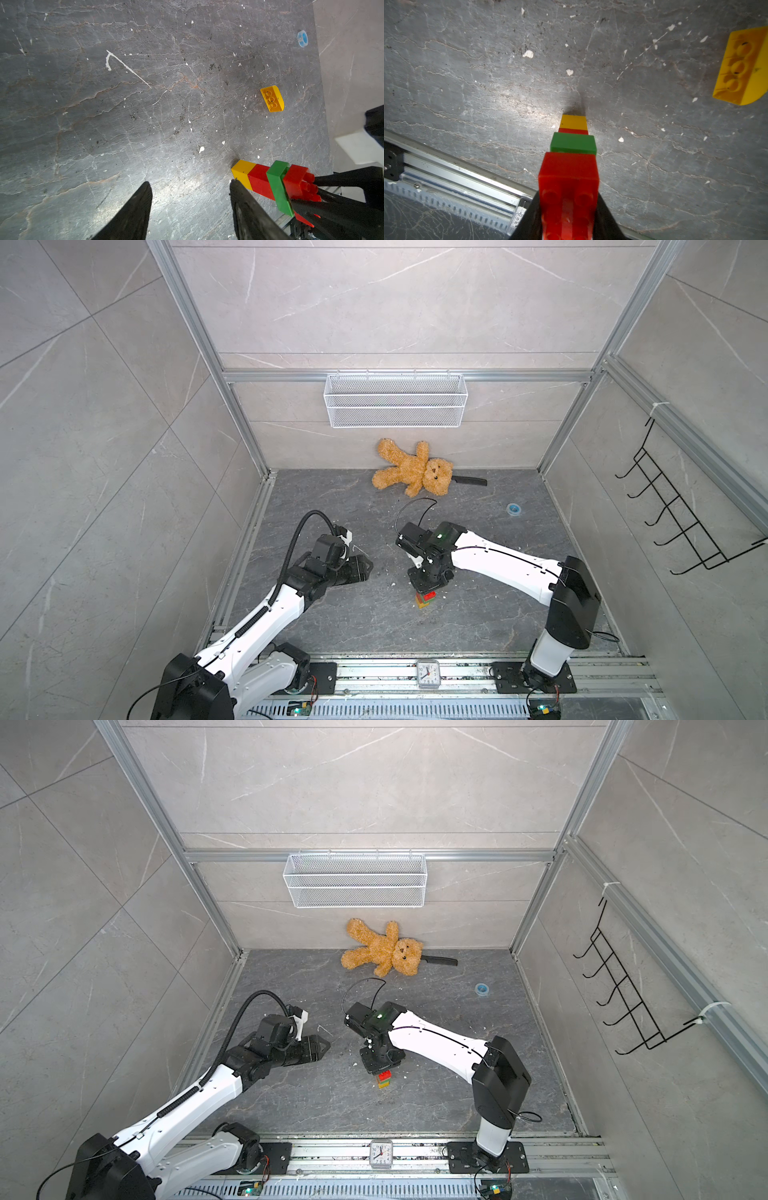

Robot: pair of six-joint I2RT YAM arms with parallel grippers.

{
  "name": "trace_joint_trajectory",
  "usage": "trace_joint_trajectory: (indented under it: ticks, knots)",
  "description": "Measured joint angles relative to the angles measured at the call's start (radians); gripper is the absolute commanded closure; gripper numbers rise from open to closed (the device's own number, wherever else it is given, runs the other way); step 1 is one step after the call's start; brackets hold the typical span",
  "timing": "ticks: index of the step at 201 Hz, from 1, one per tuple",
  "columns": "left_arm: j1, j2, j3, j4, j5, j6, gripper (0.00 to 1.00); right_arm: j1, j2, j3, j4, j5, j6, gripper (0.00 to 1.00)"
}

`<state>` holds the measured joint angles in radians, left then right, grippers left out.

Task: Assemble an ice cream with lego
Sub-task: Assemble the lego brick with the lego brick.

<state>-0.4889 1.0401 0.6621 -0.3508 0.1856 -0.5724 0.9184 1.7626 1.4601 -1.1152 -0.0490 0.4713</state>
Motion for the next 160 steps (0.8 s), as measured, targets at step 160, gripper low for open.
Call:
trace_joint_trajectory:
  ticks: [160]
  knots:
    - [0.0, -0.02, 0.011, -0.028, -0.004, 0.008, 0.37, -0.005, 0.027, 0.022, -0.019, 0.0, 0.083, 0.83]
